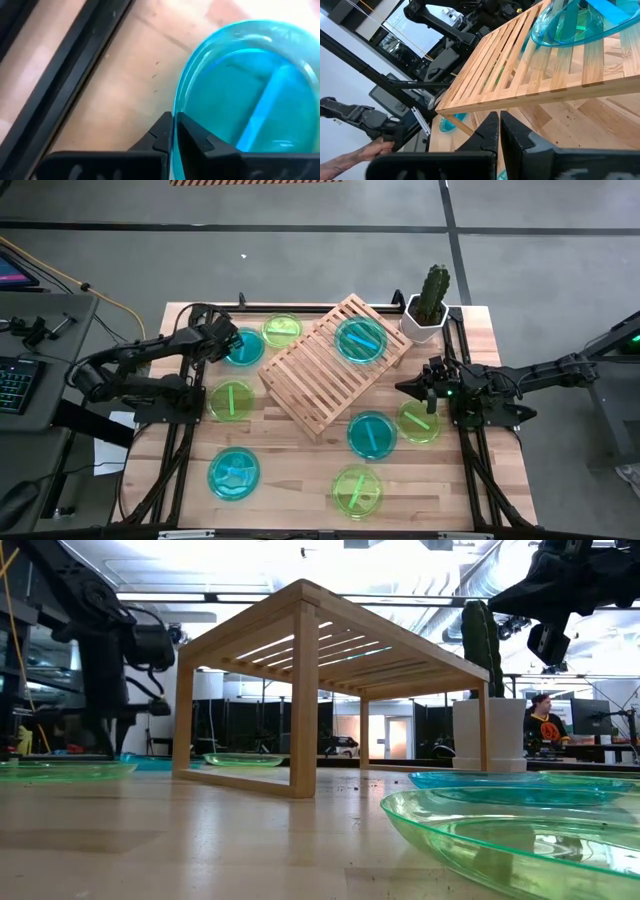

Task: Place and stack plates onto a shelf
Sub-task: Stack the top blue plate on top of the blue plate on the shelf

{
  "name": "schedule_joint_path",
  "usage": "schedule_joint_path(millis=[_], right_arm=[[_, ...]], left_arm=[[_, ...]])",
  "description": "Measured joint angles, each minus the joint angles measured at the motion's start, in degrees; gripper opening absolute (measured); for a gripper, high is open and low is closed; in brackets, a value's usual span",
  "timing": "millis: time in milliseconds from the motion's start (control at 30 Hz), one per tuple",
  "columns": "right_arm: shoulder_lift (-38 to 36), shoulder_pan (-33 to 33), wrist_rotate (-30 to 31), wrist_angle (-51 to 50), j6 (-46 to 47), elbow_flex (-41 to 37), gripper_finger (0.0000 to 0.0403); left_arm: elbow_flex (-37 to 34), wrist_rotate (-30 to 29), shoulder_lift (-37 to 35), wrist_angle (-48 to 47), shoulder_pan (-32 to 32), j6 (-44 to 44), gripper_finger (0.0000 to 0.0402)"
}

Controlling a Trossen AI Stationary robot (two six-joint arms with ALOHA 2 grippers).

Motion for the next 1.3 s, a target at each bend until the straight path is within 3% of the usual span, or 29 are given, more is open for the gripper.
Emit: schedule_joint_path(millis=[200, 433, 800, 1033, 1167, 1300], right_arm=[[0.02, 0.00, 0.00, 0.00, 0.08, 0.00, 0.0000], [0.01, -0.01, 0.02, 0.02, 0.15, 0.00, 0.0000], [0.01, 0.00, 0.02, 0.04, -0.01, 0.00, 0.0000], [0.02, 0.00, 1.32, 0.42, -0.93, 0.00, 0.0000], [0.00, -0.02, 2.60, 2.05, -1.73, 0.00, 0.0000], [0.00, -0.02, 2.60, 2.82, -2.58, 0.02, 0.0000]], left_arm=[[1.06, -3.01, -9.35, -1.38, 0.04, 1.59, 0.0001], [9.18, -8.40, -19.03, -3.96, 0.07, 6.65, 0.0001], [22.74, -9.02, -20.89, -6.24, -1.50, 12.85, 0.0000], [23.91, -4.38, -15.45, 6.13, -11.75, 12.60, 0.0000], [25.86, -4.01, -7.26, 16.47, -20.81, 12.44, 0.0000], [34.00, -2.87, 3.99, 16.78, -28.76, 14.75, 0.0000]])
